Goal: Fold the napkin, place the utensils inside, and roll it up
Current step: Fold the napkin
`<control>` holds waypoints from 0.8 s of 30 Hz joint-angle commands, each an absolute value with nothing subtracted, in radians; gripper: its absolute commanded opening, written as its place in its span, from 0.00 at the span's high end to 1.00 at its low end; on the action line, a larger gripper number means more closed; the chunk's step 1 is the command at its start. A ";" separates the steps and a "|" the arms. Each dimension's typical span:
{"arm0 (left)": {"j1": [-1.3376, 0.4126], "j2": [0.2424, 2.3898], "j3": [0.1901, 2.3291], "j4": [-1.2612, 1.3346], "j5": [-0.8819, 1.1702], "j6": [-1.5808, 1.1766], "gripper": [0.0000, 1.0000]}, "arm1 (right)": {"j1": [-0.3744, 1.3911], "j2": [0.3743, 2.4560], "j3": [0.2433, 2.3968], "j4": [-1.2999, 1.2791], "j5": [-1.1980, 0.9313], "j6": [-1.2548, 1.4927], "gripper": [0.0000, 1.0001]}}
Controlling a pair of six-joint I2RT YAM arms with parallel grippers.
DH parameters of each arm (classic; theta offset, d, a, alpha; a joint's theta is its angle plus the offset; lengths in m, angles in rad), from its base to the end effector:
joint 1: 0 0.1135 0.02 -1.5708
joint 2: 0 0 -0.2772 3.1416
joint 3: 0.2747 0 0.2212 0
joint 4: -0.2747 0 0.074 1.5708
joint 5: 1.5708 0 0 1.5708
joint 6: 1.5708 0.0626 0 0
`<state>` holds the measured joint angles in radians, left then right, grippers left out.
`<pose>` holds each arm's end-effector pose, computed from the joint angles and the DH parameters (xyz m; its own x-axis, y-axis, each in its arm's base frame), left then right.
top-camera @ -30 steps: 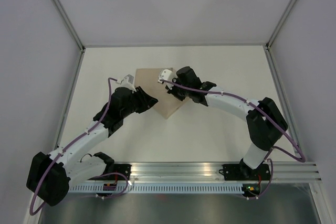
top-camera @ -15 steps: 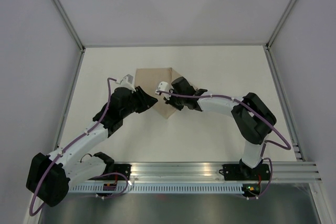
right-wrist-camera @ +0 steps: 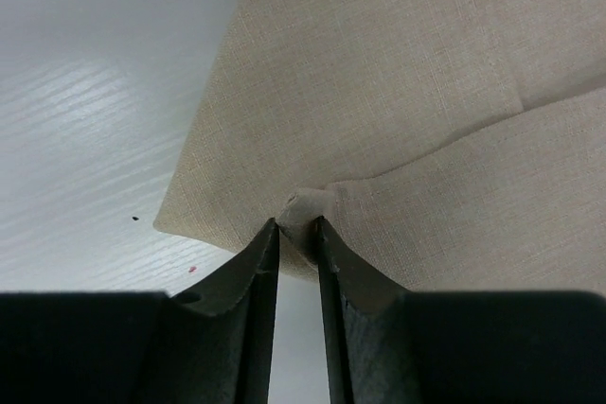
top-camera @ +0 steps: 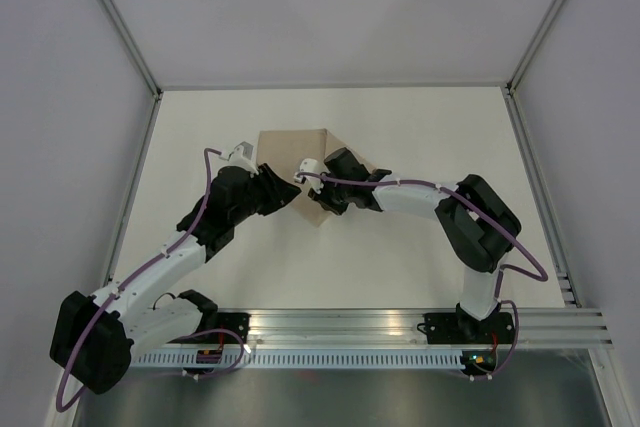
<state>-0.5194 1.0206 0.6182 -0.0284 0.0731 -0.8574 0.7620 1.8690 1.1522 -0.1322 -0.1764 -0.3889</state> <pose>0.1874 -0.1124 0.2646 -0.6551 -0.4941 -0.5716 0.0875 0.7018 -0.7070 0.2753 0.2779 0.1820 -0.2130 -0.7192 -0.6613 -0.9124 0.3885 -0.1286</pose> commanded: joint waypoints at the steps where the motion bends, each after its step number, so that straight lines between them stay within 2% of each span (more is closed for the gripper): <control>1: -0.525 1.006 0.646 -0.018 0.046 -0.885 0.54 | 0.769 1.836 1.204 -0.153 -0.251 -0.364 0.71; 9: -0.525 0.993 0.657 -0.023 0.005 -0.903 0.45 | 0.767 1.832 1.213 -0.261 -0.354 -0.396 0.69; 16: -0.525 1.005 0.689 -0.031 -0.020 -0.913 0.41 | 0.762 1.819 1.203 -0.238 -0.331 -0.390 0.67; 17: -0.525 1.006 0.689 -0.031 -0.031 -0.914 0.40 | 0.761 1.815 1.206 -0.238 -0.331 -0.390 0.66; 21: -0.525 1.006 0.689 -0.032 -0.052 -0.928 0.37 | 0.735 1.793 1.219 -0.238 -0.354 -0.388 0.53; 24: -0.523 1.005 0.684 -0.032 -0.080 -0.948 0.37 | 0.716 1.778 1.227 -0.236 -0.376 -0.379 0.52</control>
<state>-0.5259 1.0138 0.6445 -0.0711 -0.0181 -0.8928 0.7319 1.8389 1.1828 -0.2459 -0.3164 -0.3779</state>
